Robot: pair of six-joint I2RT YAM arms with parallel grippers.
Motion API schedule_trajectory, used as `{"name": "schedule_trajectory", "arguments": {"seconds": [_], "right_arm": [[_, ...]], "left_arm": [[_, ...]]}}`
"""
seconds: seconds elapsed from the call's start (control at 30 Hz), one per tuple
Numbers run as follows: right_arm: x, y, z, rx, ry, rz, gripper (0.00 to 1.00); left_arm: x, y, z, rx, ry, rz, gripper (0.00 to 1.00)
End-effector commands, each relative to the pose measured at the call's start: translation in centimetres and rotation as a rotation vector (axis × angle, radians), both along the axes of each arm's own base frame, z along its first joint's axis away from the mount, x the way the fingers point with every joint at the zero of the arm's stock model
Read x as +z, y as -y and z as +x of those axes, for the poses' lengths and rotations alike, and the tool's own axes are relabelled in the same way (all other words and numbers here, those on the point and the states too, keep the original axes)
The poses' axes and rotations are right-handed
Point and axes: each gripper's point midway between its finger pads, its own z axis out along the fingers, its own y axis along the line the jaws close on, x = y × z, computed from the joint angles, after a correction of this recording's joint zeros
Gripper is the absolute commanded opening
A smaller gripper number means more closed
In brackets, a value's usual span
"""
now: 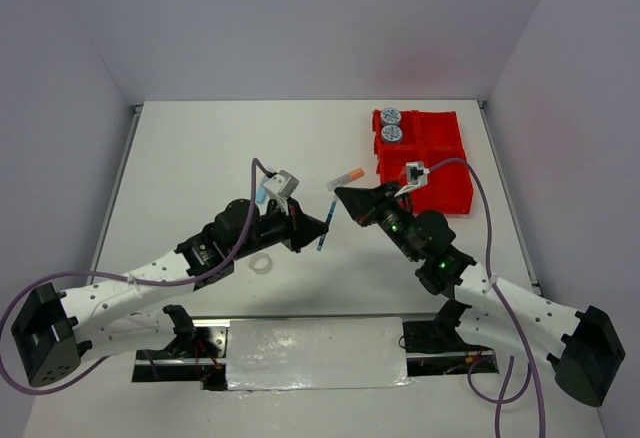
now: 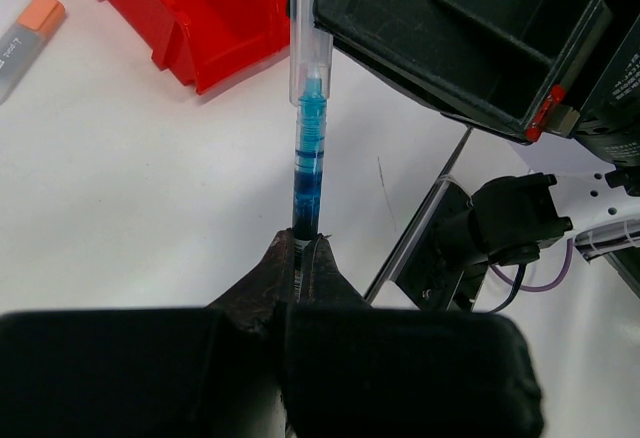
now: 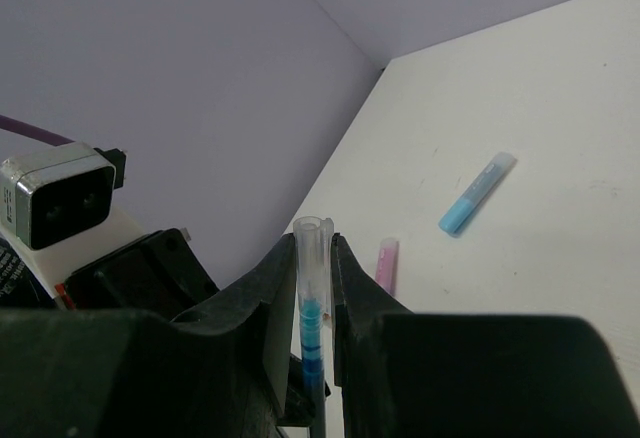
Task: Sort the stationery into containers
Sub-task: Close the pen cap on the pen.
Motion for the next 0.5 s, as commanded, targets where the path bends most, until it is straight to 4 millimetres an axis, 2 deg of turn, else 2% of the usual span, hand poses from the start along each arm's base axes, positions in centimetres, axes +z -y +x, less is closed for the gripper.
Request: {"name": "schedule_trajectory", "arguments": {"seconds": [0.0, 0.2, 0.47], "right_arm": [[2.5, -0.2, -0.4, 0.015, 0.065, 0.046, 0.00], [2.5, -0.5, -0.8, 0.037, 0.067, 0.043, 0.00], [1.4, -0.9, -1.3, 0.058, 0.045, 0.031, 0.00]], "left_arm": [[3.2, 0.6, 0.9, 0.016, 0.061, -0.064, 0.00], [3.3, 0.2, 1.5, 0.037, 0.061, -0.063, 0.00], [4.4, -0.8, 2.1, 0.072, 0.083, -0.080, 0.00]]}}
